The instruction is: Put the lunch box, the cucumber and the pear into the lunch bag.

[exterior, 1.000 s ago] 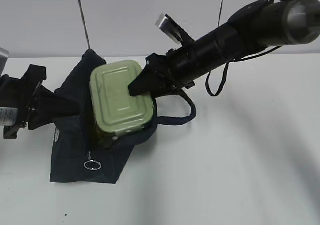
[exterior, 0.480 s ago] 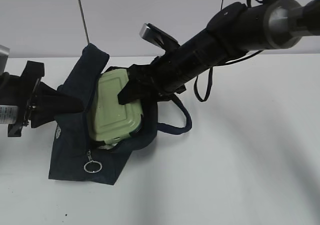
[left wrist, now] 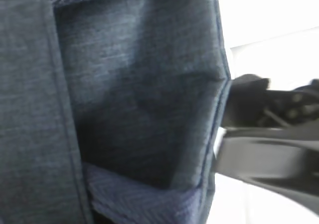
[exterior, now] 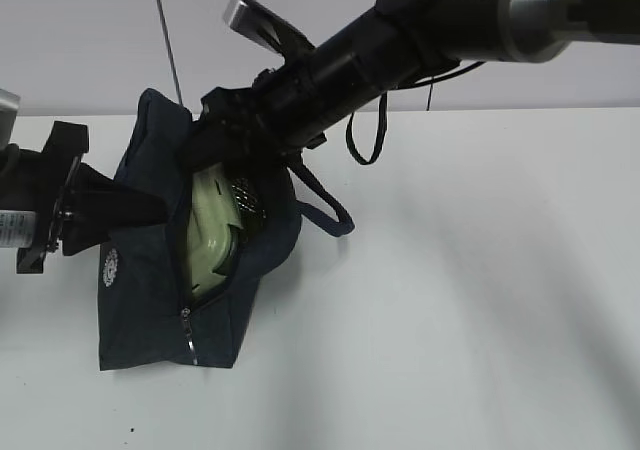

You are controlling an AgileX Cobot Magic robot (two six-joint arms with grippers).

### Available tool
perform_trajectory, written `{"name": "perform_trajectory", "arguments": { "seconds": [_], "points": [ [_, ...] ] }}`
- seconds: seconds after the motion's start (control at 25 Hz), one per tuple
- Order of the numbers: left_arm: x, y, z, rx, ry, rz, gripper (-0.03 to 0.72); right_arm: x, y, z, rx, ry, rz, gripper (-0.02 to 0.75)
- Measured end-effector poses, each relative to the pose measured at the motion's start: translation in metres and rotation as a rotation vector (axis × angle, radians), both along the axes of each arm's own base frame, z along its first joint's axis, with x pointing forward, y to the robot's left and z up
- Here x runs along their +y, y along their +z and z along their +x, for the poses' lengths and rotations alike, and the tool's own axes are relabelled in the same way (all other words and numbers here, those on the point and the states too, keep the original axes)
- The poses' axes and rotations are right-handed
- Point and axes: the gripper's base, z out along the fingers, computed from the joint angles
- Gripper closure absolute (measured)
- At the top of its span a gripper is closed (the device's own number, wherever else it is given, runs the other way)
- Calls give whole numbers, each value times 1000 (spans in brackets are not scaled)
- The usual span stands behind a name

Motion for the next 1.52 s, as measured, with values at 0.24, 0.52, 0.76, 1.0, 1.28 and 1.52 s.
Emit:
{"name": "perform_trajectory", "arguments": {
  "seconds": [0.24,0.52,0.76,1.0,1.28,1.52],
  "points": [
    [0,0,0,-2,-4,-2,708,-10,32,7,-58,33,-156,207],
    [-1,1,0,-8,-10,-8,708,-35,49,13,-84,-25,-492,206],
    [-1,1,0,-9,-10,-7,708,-38,38,17,-67,-41,-553,223],
    [-1,1,0,-15,-13,-4,708,-26,1,25,52,-15,-502,246],
    [0,1,0,-18,-13,0,708,-22,-21,28,107,-5,-499,449],
    [0,0,0,-18,-7,2,708,-25,-23,30,85,-6,-539,729]
  ]
}}
